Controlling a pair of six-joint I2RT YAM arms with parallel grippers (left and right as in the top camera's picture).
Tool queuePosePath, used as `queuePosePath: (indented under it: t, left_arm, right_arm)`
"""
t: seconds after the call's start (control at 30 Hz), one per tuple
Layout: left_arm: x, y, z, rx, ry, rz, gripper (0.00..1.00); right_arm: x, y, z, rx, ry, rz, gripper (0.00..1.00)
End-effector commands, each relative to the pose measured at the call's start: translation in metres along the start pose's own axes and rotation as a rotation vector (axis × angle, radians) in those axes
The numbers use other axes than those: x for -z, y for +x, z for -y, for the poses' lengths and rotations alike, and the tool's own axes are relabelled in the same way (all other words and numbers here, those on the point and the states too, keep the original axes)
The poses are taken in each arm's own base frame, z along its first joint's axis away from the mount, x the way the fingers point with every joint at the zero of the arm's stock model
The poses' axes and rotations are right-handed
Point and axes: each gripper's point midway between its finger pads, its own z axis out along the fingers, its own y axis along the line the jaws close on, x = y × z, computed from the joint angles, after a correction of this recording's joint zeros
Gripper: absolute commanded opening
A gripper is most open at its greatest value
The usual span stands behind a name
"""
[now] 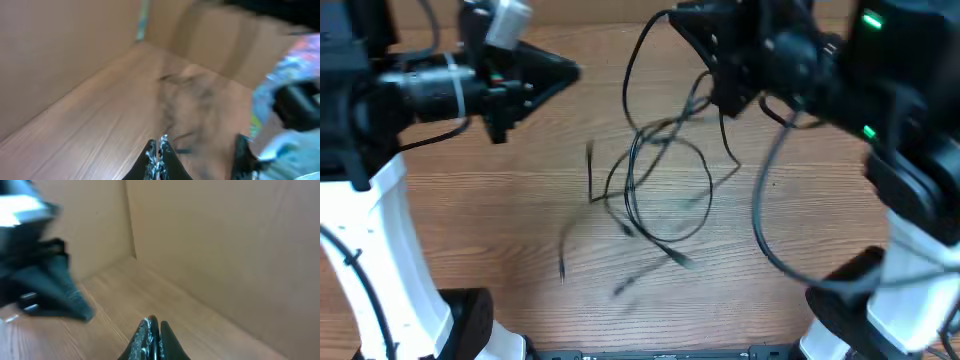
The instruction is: Untangle cables
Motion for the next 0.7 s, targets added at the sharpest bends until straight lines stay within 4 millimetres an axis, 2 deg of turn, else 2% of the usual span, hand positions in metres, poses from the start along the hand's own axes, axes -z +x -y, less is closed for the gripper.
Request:
queuePosePath:
  t: [0.0,0.07,0.13,0.17,0.23,0.33,0.43,0.47,0.67]
  left_arm:
    - [-0.035,-0.004,0.033,-0.183,0.24,0.021,0.08]
    - [-0.043,-0.001,0.03,-0.184,0.252,0.01,0.11]
    - [-0.048,0.002,0.023,-0.175,0.256,0.001,0.14]
    - [-0.053,0.004,0.017,-0.163,0.259,-0.005,0.21]
    - [-0.061,0.008,0.007,-0.145,0.267,-0.019,0.33]
    - [-0.078,0.018,-0.002,-0.13,0.3,-0.045,0.38]
    - [-0.102,0.027,-0.005,-0.117,0.352,-0.076,0.49]
    - [-0.113,0.033,-0.006,-0.119,0.368,-0.094,0.56]
    - [-0.174,0.066,-0.014,-0.138,0.389,-0.227,0.59]
  right_arm:
    - [0.001,0.007,0.047,-0.026,0.163,-0.023,0.04]
    - [0.007,0.01,0.067,-0.04,0.217,-0.032,0.04]
    - [0.011,0.012,0.077,-0.052,0.232,-0.038,0.04]
    - [0.013,0.014,0.083,-0.058,0.245,-0.042,0.04]
    - [0.015,0.014,0.087,-0.06,0.257,-0.041,0.04]
    - [0.016,0.014,0.088,-0.06,0.26,-0.04,0.04]
    - [0.016,0.014,0.088,-0.06,0.261,-0.039,0.04]
    - [0.016,0.013,0.088,-0.06,0.261,-0.039,0.04]
    - [0.015,0.015,0.088,-0.062,0.257,-0.044,0.04]
